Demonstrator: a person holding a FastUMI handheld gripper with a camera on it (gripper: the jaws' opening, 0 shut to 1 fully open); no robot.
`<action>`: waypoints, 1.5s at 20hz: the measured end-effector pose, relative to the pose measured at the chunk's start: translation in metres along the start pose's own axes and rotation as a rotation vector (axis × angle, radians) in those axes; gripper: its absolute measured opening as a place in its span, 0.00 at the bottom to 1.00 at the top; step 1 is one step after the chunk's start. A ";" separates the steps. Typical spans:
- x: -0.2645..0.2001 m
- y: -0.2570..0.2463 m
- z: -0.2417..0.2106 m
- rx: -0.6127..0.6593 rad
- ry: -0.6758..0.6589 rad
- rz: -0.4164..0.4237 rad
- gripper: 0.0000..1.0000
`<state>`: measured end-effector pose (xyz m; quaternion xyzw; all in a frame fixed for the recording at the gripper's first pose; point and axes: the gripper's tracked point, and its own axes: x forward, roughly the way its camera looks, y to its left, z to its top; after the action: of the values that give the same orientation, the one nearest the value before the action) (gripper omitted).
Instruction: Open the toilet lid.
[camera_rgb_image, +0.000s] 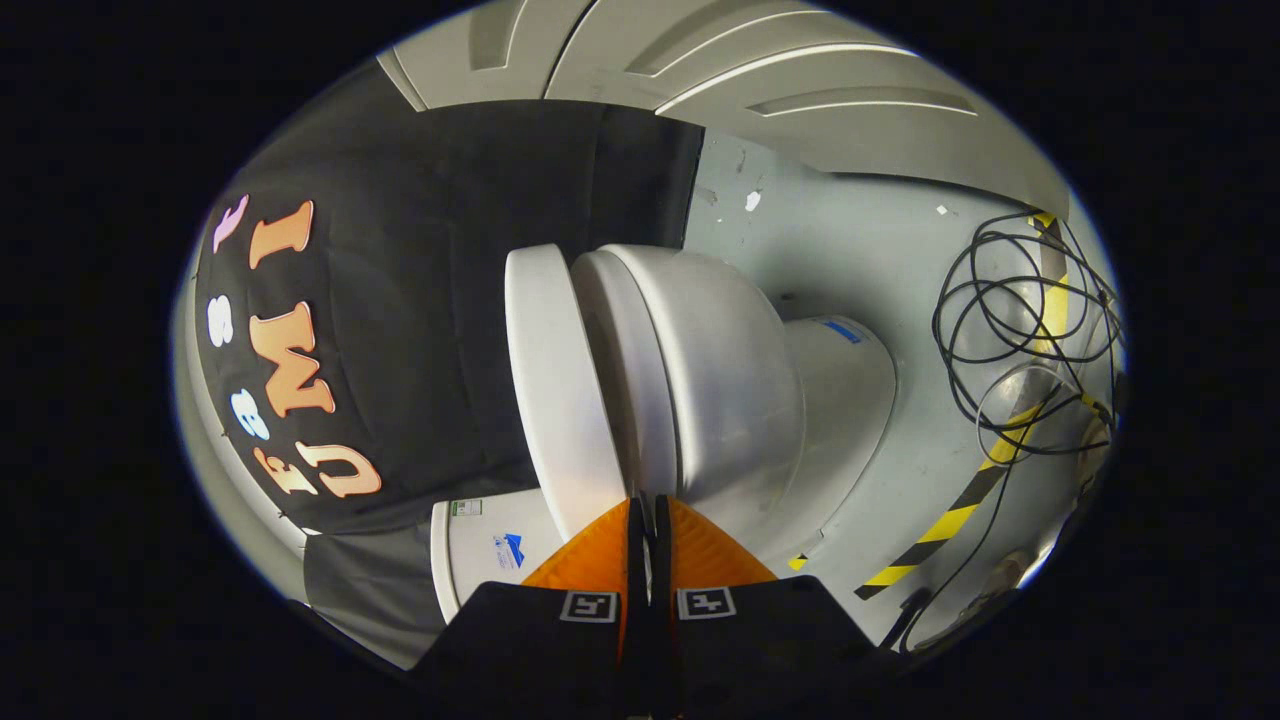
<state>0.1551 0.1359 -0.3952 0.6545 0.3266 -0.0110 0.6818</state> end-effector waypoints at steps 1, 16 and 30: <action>0.000 0.000 0.000 0.001 0.000 0.000 0.08; 0.000 0.001 0.000 -0.010 -0.005 -0.007 0.08; -0.017 0.060 0.010 -0.521 -0.230 -0.154 0.08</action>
<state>0.1726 0.1282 -0.3354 0.4252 0.2875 -0.0527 0.8566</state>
